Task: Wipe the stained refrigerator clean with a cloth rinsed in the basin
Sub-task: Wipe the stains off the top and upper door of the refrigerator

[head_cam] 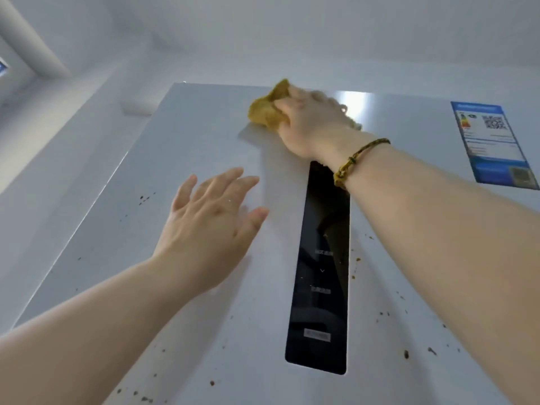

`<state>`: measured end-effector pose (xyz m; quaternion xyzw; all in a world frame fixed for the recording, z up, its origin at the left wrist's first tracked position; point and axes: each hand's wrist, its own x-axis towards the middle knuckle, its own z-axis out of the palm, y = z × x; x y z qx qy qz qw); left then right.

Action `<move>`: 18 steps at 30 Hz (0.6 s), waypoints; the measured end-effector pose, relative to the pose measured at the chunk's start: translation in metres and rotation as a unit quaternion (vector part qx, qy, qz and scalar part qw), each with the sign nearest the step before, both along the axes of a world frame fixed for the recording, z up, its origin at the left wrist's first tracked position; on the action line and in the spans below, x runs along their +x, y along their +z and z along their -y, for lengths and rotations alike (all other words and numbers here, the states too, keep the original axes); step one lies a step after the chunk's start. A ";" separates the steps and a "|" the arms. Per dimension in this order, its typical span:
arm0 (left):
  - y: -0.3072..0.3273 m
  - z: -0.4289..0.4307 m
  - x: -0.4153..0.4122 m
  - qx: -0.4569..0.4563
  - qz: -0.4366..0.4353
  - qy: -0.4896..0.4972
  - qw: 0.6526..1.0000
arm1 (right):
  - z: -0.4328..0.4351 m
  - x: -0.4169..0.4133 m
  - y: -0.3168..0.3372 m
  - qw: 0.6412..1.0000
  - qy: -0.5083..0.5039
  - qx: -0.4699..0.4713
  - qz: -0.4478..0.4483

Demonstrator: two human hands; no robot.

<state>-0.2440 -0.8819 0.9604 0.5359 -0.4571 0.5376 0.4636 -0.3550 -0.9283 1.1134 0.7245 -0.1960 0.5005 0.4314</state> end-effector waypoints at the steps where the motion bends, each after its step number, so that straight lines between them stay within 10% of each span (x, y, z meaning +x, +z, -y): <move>1: 0.001 0.002 -0.004 0.005 -0.006 0.012 1.000 | -0.001 0.004 -0.007 0.998 0.005 -0.023 -0.061; 5: 0.005 0.010 -0.019 0.038 -0.040 0.023 0.998 | 0.010 -0.016 -0.006 0.994 0.022 -0.066 -0.088; 13: 0.004 0.011 -0.022 0.043 -0.052 0.028 0.997 | 0.048 -0.095 0.030 0.976 -0.019 0.071 0.207; 18: 0.003 0.012 -0.019 0.033 -0.058 0.024 0.997 | 0.029 -0.053 -0.005 0.999 0.028 -0.007 0.046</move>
